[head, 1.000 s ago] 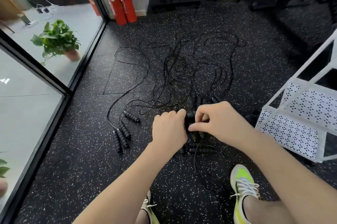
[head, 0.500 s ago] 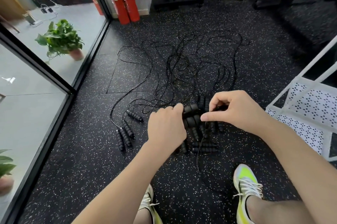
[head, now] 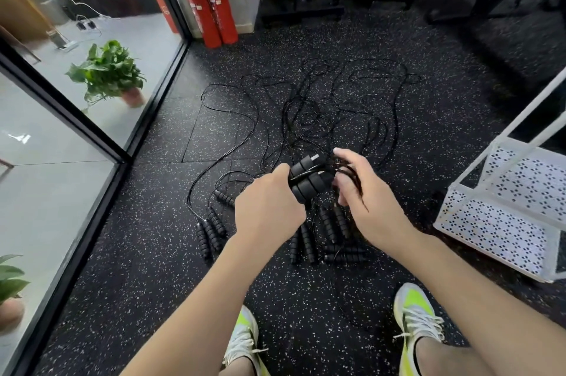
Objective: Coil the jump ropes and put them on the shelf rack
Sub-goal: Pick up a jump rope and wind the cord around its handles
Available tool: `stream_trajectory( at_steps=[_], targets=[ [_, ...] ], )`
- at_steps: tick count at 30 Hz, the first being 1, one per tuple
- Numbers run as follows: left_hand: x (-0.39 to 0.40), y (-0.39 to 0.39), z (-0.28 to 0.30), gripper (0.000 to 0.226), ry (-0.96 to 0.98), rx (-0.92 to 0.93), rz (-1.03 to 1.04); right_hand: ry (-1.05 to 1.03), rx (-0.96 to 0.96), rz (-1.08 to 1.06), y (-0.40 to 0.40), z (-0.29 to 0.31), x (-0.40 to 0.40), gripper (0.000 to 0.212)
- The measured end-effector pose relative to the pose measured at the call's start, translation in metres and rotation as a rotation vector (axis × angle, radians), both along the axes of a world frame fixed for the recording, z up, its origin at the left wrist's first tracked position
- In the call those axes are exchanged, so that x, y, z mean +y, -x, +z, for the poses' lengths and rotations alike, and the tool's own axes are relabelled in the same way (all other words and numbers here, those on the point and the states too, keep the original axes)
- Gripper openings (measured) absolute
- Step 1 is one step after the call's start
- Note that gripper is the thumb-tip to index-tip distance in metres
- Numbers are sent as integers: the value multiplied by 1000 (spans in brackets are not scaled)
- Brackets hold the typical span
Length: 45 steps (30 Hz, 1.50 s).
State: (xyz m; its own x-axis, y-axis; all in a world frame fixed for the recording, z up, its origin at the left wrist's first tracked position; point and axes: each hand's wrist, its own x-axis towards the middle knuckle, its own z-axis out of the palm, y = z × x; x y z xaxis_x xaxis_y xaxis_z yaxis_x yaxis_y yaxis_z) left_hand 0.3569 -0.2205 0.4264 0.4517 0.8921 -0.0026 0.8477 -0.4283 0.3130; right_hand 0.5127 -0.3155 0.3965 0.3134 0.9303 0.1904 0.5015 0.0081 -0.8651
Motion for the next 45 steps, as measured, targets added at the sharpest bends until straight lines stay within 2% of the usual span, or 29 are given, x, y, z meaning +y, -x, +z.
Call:
stream_trajectory(
  at_steps=[3, 6, 10, 14, 16, 19, 21, 24, 26, 28, 30, 33, 36, 39, 42, 45],
  targets=[
    [-2, 1, 5, 23, -27, 13, -19, -257, -151, -59, -4, -4, 3, 32],
    [-4, 1, 7, 23, -68, 29, -52, -287, -208, -114, -8, -13, 6, 28],
    [-2, 0, 5, 24, -68, 50, -56, -88, -166, -128, -1, -18, 7, 31],
    [-4, -7, 2, 24, -39, 16, -34, 312, -110, -45, 21, -23, 9, 21],
    [-4, -10, 0, 24, -9, -15, -9, 475, -169, 23, 35, -27, 12, 18],
    [-2, -14, -5, 30, 13, -25, 23, 531, -322, 128, 53, -16, 13, 30],
    [2, -14, -11, 36, -38, 0, 19, 562, -419, 133, 57, -4, 11, 36],
    [10, -10, -24, 21, -171, 40, -20, 571, -615, 153, 57, 16, 4, 10],
    [11, -6, -32, 24, -194, 95, -52, 502, -759, 162, 53, 26, 4, 10],
    [9, -3, -39, 29, -199, 143, -102, 427, -810, 164, 47, 33, 5, 15],
    [6, -1, -43, 28, -209, 158, -136, 373, -774, 173, 37, 37, 6, 24],
    [6, 3, -42, 33, -235, 181, -176, 271, -667, 177, 24, 40, 8, 23],
    [4, 8, -44, 26, -268, 194, -248, 239, -574, 200, 8, 40, 12, 21],
    [3, 14, -49, 28, -313, 190, -319, 190, -388, 256, -14, 32, 16, 9],
    [6, 18, -51, 38, -353, 141, -380, 140, -240, 237, -29, 22, 17, 10],
    [8, 21, -45, 35, -313, 111, -410, 133, -49, 219, -33, 17, 17, 13]
  ],
)
